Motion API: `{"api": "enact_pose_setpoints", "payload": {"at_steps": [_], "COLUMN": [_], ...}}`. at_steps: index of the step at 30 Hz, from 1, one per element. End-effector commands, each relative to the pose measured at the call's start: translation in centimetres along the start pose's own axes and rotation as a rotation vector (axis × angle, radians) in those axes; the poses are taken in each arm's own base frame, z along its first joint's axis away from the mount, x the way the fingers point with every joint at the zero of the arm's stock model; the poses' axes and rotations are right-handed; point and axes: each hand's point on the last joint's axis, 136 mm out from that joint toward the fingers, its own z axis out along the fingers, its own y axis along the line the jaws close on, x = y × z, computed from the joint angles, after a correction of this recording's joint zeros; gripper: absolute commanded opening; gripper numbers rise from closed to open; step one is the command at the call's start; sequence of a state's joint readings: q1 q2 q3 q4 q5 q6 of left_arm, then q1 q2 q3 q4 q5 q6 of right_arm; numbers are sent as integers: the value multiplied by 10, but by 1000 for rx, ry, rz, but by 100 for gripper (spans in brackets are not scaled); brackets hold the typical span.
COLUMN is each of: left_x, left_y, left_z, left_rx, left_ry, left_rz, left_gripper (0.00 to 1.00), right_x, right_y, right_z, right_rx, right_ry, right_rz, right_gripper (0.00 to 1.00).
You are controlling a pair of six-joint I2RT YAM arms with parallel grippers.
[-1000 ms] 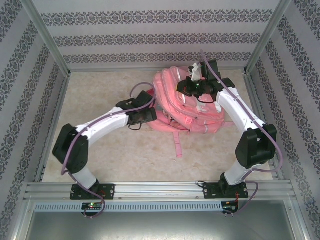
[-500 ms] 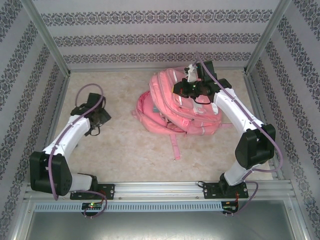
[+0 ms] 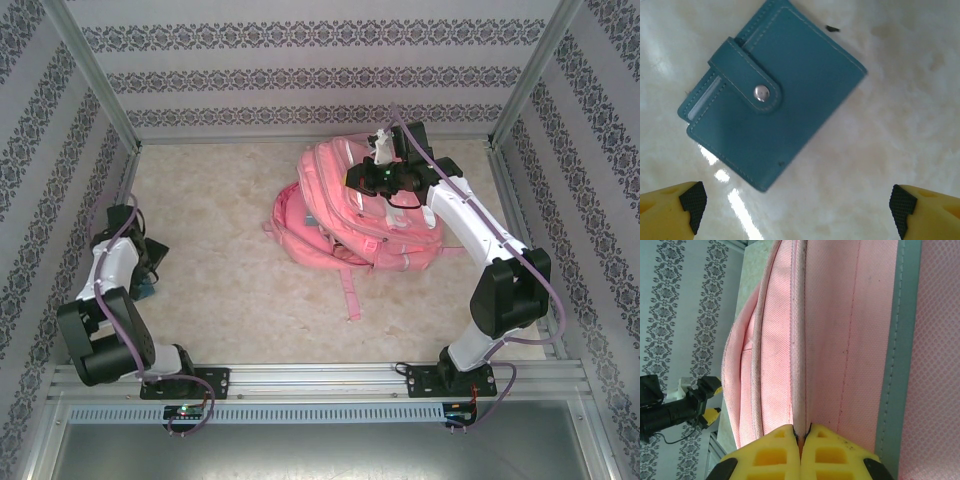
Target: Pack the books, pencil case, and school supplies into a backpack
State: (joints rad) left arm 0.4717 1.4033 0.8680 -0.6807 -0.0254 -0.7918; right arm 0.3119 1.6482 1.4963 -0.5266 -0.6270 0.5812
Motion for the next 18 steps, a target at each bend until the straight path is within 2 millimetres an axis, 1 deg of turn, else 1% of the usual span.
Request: {"api": "enact_pose_setpoints", "payload": {"at_steps": [1,3,6,11,13,15,17,18], "left_x": [9,11,12,27,33,33,28,23], "left_y": [-11,-19,-21,-33,-37,-39,-39,-37], "left_z": [20,26,32,40,37,27,17,12], "left_rx": [104,140,141,198,195,179,182,170], "left_ry": [92,110,122,186,190,162,130,100], "left_rz": [-34,-34,-41,-47,-22,7,7,6], "left_gripper": [95,95,94,92,91,92,92,92], "right_x": [-9,-10,-10,-9,-9,-9,-9,-9], "right_y": [42,42,42,42,42,42,43,43], "right_z": [-14,-14,-13,-11,-10,-10,-10,-10], "right_rx": [-121,-122,-123,-124,-125,-125,-125,-124], "right_ry": [-40,-40,-38,-34,-32,-32,-32,-33], "right_rz": [-94,-94,-93,-91,-91,-89,-89,-91], "right_gripper": [0,0,0,0,0,0,0,0]}}
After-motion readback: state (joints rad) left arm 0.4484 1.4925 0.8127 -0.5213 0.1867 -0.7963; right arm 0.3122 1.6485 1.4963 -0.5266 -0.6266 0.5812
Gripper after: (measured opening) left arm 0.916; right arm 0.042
